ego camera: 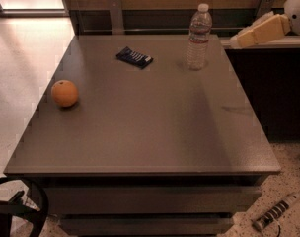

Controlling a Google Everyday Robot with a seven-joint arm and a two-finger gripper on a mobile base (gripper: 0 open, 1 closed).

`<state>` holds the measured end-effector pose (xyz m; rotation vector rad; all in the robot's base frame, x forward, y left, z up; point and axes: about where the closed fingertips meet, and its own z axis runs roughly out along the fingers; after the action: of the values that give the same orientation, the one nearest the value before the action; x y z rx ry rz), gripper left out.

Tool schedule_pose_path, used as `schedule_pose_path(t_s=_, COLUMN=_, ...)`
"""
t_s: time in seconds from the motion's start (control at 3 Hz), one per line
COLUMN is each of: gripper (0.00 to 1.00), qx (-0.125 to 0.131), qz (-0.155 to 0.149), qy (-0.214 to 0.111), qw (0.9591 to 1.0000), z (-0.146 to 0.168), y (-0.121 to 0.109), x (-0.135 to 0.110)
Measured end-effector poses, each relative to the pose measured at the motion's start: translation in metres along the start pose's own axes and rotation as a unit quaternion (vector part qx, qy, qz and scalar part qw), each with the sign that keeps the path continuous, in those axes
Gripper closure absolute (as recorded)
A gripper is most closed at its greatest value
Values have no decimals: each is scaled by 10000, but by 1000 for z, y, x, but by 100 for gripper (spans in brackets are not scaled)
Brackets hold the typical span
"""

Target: Move water bottle near orange

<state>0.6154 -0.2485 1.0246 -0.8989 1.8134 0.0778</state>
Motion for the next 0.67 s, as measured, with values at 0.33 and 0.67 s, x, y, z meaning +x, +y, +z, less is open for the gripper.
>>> schedule_pose_path(t_s=0.33, gripper=0, qx=-119, qz=230, qy=-380, qw=9989, z=23, y=-7, x=0)
schedule_pose_path(t_s=0.67, gripper=0, qx=-240, qz=439, qy=-729, qw=9961, z=50, y=-13, x=1)
